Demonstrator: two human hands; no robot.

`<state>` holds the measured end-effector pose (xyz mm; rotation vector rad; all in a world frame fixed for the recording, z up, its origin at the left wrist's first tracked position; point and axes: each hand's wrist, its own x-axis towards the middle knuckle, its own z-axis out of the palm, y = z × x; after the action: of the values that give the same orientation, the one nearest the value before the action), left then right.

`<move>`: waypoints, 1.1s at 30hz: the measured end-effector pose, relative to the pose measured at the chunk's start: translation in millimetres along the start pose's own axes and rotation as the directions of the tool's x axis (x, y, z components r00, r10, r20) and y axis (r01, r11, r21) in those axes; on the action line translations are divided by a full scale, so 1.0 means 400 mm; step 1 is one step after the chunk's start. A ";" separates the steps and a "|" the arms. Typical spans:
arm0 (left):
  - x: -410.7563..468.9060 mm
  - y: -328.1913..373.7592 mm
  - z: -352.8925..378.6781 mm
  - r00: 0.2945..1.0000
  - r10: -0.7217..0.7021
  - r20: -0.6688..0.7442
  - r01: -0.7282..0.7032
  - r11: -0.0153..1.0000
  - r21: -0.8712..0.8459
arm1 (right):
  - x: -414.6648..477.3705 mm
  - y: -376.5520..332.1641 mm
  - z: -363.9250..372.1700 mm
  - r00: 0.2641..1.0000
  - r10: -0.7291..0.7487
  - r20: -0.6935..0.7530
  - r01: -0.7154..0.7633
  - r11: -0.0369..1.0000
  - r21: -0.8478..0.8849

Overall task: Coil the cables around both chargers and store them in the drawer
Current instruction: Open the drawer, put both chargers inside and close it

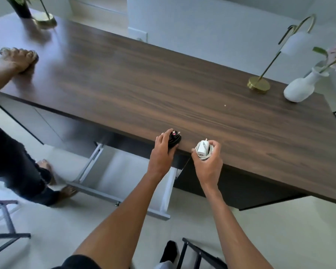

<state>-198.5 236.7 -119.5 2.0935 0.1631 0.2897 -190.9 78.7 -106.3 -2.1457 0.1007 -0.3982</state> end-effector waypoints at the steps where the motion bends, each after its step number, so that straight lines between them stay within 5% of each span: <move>1: -0.023 -0.019 -0.025 1.000 0.003 -0.011 -0.003 1.000 0.008 | -0.029 -0.015 0.010 1.000 0.002 0.003 -0.002 1.000 0.014; 8: -0.186 -0.169 -0.182 0.996 -0.082 -0.045 0.087 0.987 0.132 | -0.256 -0.049 0.095 0.981 -0.021 0.192 0.021 1.000 0.004; 21: -0.338 -0.502 -0.136 0.920 -0.391 0.009 0.386 0.911 0.144 | -0.424 0.253 0.291 0.827 0.380 0.413 -0.313 0.923 -0.223; 33: -0.278 -0.948 0.069 0.913 -0.403 -0.064 0.408 0.903 0.133 | -0.360 0.667 0.660 0.727 0.328 0.603 -0.148 0.933 -0.330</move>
<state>-297.9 382.5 -474.0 2.1362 0.6504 0.0618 -221.6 166.4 -497.5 -2.3708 0.0319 0.5646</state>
